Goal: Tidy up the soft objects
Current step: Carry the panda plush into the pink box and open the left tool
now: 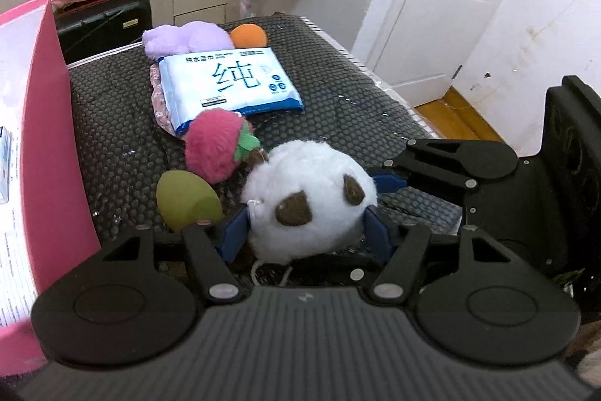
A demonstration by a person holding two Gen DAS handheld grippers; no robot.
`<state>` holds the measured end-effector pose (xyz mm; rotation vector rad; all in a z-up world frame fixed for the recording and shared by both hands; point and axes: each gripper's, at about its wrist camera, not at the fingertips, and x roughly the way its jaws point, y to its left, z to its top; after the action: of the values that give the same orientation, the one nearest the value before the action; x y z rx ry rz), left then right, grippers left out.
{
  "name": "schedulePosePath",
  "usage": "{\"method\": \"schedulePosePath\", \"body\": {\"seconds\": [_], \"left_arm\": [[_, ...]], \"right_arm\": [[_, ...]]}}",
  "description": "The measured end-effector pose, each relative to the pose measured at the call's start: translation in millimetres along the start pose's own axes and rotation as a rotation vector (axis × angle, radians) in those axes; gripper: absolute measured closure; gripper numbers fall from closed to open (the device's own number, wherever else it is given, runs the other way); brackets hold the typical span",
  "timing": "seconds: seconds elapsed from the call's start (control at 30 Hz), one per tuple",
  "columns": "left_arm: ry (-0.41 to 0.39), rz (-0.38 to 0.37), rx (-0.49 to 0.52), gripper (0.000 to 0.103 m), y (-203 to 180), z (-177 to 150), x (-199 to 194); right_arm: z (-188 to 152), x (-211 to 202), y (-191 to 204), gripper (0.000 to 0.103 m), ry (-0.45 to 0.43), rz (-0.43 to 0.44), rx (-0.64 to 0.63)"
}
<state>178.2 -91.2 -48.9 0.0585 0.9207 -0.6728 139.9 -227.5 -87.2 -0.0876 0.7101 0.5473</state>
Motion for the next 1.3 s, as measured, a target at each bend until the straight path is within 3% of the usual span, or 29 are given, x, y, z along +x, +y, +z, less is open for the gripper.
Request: {"method": "schedulePosePath", "body": {"seconds": [0.4,0.57,0.97,1.3], "left_arm": [[-0.069,-0.032,-0.008,0.038,-8.5,-24.3,-58.8],[-0.059,-0.039,-0.075,0.038,2.8,-38.3,-87.4],[-0.005,0.039,-0.185,0.039,21.2,-49.0,-163.9],[-0.079,0.104,-0.227,0.040,53.4,-27.0,-205.3]], "right_arm": [[18.6,-38.1,45.6,0.034,0.047,-0.017,-0.044],[31.1,-43.3,71.1,0.034,0.099,0.043,-0.075],[79.0,-48.4,130.1,0.034,0.209,0.238,-0.181],[132.0,-34.0,148.7,0.034,0.146,0.304,-0.217]]}}
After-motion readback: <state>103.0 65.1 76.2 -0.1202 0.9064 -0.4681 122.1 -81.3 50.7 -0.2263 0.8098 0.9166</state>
